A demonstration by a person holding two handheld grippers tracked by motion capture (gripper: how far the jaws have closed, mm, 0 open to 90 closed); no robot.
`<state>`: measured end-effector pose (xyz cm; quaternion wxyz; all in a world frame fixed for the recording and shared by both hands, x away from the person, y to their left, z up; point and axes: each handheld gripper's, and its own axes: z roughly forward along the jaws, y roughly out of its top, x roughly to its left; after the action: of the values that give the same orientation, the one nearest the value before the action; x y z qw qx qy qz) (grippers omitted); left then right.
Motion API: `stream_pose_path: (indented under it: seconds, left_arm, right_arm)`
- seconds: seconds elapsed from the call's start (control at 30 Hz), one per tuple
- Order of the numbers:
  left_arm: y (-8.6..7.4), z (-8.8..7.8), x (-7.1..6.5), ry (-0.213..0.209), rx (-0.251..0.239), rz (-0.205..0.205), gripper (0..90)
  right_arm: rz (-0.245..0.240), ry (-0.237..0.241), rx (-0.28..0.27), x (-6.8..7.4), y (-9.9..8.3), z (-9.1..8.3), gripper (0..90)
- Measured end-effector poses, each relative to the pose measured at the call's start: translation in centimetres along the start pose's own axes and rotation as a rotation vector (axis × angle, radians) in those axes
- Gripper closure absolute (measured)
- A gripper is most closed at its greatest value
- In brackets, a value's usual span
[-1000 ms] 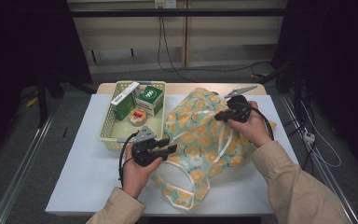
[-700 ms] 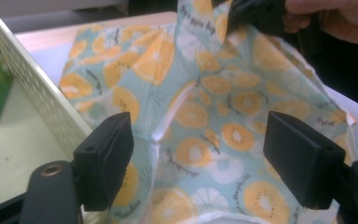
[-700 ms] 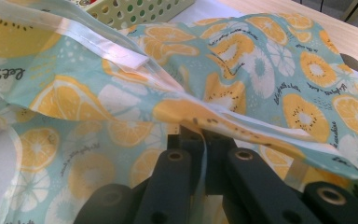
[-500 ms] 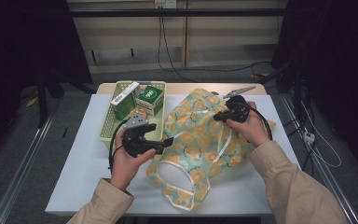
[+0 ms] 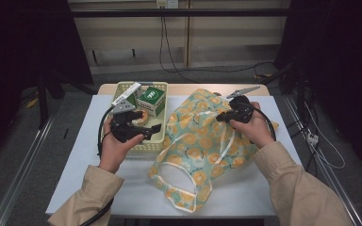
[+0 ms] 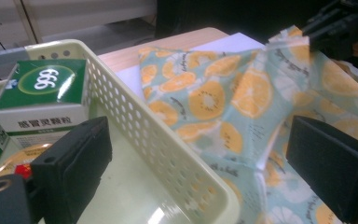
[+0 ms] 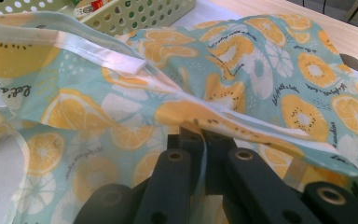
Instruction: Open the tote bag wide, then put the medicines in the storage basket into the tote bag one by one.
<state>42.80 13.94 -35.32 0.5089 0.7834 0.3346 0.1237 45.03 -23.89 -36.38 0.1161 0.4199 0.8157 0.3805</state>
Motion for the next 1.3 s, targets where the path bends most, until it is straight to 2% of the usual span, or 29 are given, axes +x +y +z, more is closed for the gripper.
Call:
stream_pose_path:
  seconds: [0.17, 0.4, 0.53, 0.67, 0.73, 0.8, 1.0, 1.07, 1.13, 1.17, 1.3]
  left_arm:
    - [0.4, 0.4, 1.1, 0.012, 0.016, 0.002, 6.4]
    - [0.6, 0.8, 2.5, -0.002, 0.020, 0.001, 5.1]
    - [0.6, 1.2, 3.3, 0.012, 0.041, 0.023, 5.1]
    - [0.6, 1.3, 4.3, 0.014, 0.046, -0.005, 4.9]
    - [0.7, 1.4, 4.7, 0.035, 0.059, 0.006, 5.0]
    - [0.8, 1.5, 4.9, 0.034, 0.069, 0.024, 4.9]
    - [0.7, 2.4, 5.6, 0.031, 0.082, 0.040, 5.0]
    - [0.6, 2.7, 6.0, 0.043, 0.096, 0.039, 5.0]
    - [0.6, 3.0, 6.4, 0.061, 0.099, 0.056, 5.1]
    - [0.5, 3.2, 6.7, 0.062, 0.104, 0.041, 5.1]
    - [0.4, 3.9, 7.8, 0.079, 0.113, 0.029, 5.3]
  right_arm:
    - [-0.004, 0.001, 0.001, 0.0, 0.0, 0.0, 90.0]
    - [0.004, 0.006, -0.006, -0.2, -0.1, -0.2, 90.0]
    - [0.000, 0.008, -0.004, -0.3, -0.1, -0.1, 90.0]
    - [-0.001, 0.005, 0.003, -0.3, -0.2, 0.0, 90.0]
    - [0.002, 0.008, 0.005, -0.3, -0.3, 0.0, 90.0]
    - [0.001, 0.004, 0.002, -0.5, -0.3, -0.1, 90.0]
    - [0.006, 0.004, -0.001, -0.5, -0.3, 0.0, 90.0]
    - [0.004, 0.005, 0.002, -0.4, -0.4, 0.0, 89.9]
    - [0.003, 0.007, 0.003, -0.4, -0.4, 0.1, 89.9]
    - [0.002, 0.005, 0.004, -0.4, -0.4, 0.1, 90.0]
    - [0.006, 0.008, 0.004, -0.5, -0.4, 0.2, 90.0]
